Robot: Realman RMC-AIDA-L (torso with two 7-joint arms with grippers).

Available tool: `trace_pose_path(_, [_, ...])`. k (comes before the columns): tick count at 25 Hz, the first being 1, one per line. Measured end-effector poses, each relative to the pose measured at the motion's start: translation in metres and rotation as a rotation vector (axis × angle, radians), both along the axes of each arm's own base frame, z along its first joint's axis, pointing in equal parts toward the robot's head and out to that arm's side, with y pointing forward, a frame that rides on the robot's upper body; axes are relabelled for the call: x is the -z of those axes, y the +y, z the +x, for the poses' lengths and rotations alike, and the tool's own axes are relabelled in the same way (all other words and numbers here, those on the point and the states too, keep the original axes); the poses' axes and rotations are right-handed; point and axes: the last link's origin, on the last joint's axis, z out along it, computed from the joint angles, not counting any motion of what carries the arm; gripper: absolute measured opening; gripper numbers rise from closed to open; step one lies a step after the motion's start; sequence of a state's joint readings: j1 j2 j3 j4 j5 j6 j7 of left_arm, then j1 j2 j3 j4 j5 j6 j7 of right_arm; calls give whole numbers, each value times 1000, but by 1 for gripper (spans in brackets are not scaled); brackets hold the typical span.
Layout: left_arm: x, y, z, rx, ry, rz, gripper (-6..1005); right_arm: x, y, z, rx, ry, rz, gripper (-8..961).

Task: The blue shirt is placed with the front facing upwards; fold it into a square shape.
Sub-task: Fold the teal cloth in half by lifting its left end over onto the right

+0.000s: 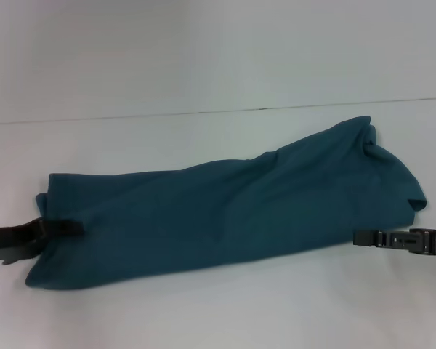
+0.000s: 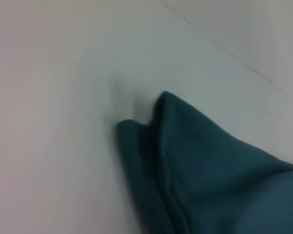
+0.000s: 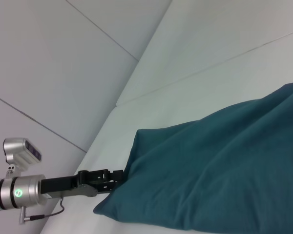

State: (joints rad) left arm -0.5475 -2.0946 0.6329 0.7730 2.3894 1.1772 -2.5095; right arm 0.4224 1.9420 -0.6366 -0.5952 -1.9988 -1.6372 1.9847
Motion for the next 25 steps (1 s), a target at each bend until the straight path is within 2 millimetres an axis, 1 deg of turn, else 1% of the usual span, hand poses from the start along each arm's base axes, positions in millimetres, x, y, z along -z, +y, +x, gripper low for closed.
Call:
trace_pose_path(5, [8, 7, 18, 40, -30, -31, 723, 0, 0, 0, -1, 0, 0, 655])
trace_pose_path(8, [10, 11, 25, 48, -39, -38, 712, 0, -1, 0, 0, 1, 0, 655])
trace_pose_path(14, [8, 12, 20, 10, -52, -42, 689, -1, -2, 2, 6, 5, 6, 655])
trace_pose_path(19, [7, 10, 19, 11, -55, -45, 486, -2, -2, 2, 7, 6, 9, 656])
trace_pose_path(22, [7, 11, 20, 18, -57, -48, 250, -2, -1, 2, 7, 7, 10, 655])
trace_pose_path(25, [7, 10, 25, 47, -82, -54, 176, -2, -1, 2, 7, 7, 10, 655])
